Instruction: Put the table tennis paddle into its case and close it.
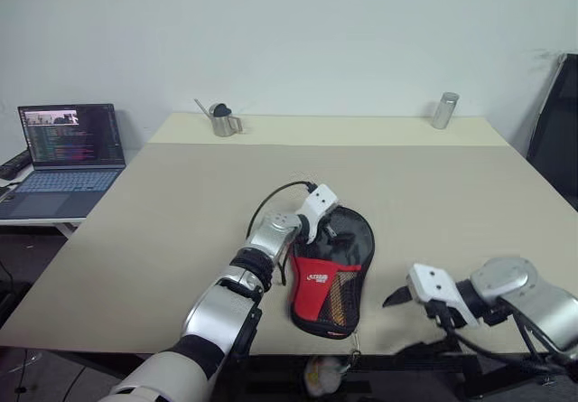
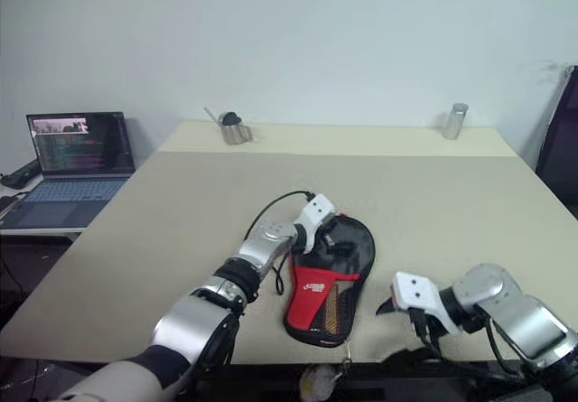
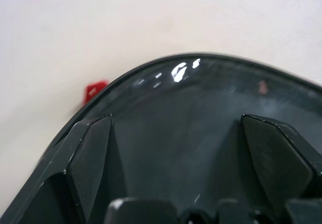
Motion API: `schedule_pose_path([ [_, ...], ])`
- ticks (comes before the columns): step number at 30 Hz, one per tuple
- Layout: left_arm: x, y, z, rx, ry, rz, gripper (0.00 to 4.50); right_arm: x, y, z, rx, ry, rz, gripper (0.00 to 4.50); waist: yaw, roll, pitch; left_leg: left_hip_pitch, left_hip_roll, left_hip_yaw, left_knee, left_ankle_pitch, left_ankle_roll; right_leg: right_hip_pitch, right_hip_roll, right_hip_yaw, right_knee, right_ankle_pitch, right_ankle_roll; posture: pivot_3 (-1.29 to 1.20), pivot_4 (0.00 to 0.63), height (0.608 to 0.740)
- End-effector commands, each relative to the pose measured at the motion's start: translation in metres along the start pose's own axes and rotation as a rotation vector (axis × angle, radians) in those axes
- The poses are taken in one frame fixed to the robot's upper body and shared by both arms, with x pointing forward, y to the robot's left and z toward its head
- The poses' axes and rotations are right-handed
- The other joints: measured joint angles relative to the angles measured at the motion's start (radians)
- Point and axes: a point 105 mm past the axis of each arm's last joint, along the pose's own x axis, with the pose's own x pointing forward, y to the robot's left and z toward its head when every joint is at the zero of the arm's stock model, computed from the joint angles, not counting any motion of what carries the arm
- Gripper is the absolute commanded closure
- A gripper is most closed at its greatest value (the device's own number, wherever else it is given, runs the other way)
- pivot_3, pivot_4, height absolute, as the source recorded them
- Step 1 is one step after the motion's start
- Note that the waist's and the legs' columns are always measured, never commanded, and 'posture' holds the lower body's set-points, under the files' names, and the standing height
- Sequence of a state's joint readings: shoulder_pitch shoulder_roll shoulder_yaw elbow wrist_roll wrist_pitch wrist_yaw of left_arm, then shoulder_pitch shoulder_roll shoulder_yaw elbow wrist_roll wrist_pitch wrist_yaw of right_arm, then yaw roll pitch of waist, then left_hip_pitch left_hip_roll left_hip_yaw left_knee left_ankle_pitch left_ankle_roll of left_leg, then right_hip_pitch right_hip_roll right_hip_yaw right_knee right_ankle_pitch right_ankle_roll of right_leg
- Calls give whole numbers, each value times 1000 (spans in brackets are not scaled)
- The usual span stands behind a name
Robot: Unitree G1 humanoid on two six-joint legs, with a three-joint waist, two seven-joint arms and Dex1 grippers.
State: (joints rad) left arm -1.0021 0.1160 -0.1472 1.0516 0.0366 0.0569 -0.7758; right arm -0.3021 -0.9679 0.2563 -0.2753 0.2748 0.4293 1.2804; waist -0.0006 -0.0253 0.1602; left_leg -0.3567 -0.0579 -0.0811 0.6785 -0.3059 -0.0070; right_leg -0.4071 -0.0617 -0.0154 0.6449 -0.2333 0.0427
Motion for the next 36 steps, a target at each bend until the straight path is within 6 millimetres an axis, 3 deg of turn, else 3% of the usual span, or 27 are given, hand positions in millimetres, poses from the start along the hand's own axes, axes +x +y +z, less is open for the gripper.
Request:
schedule_pose_path([
  [1,-20,10,27,9,-132,-31,0,-18,-20,11,-36,-44,-90,16,-1,0,1,-1,0,0,0,1,-1,-1,0,0,0,1,-2,0,150,740],
  [5,-75,25,46,35,-244,-35,0,-41,-61,16,75,-161,-239,16,-9,0,4,-7,0,1,0,1,-2,-8,0,2,1,3,-5,0,150,740],
  [11,-152,26,29,80,-173,-27,0,-62,-98,-10,183,-126,-316,16,-5,2,6,-10,0,3,-3,1,-3,-14,0,4,0,3,-6,0,150,740],
  [16,-208,31,12,66,-76,42,0,-103,-113,-20,240,-150,-391,16,0,6,10,-10,0,3,-2,0,-2,-14,-1,4,0,3,-7,0,150,740],
  [20,-245,33,-5,42,14,99,0,-130,-111,-24,255,-128,-406,16,0,10,13,-11,0,3,-3,0,-1,-13,-1,3,0,3,-7,0,150,740],
  [25,-272,36,-21,11,73,168,0,-142,-103,-19,228,-101,-397,16,-4,12,14,-10,0,4,-3,-1,0,-14,-1,4,0,2,-7,0,150,740],
  [30,-289,47,-27,12,89,269,0,-135,-92,-6,175,-110,-370,16,-3,12,14,-10,1,4,-3,-2,2,-14,-1,4,1,2,-7,0,150,740],
  [32,-293,50,-24,17,70,292,0,-131,-90,-2,164,-121,-364,16,-3,13,15,-10,1,4,-3,-2,2,-14,-1,4,1,2,-7,0,150,740],
  [36,-282,49,-29,30,86,298,0,-122,-93,-4,161,-117,-362,16,-3,13,15,-10,1,5,-3,-2,2,-14,-1,4,1,2,-7,0,150,740],
])
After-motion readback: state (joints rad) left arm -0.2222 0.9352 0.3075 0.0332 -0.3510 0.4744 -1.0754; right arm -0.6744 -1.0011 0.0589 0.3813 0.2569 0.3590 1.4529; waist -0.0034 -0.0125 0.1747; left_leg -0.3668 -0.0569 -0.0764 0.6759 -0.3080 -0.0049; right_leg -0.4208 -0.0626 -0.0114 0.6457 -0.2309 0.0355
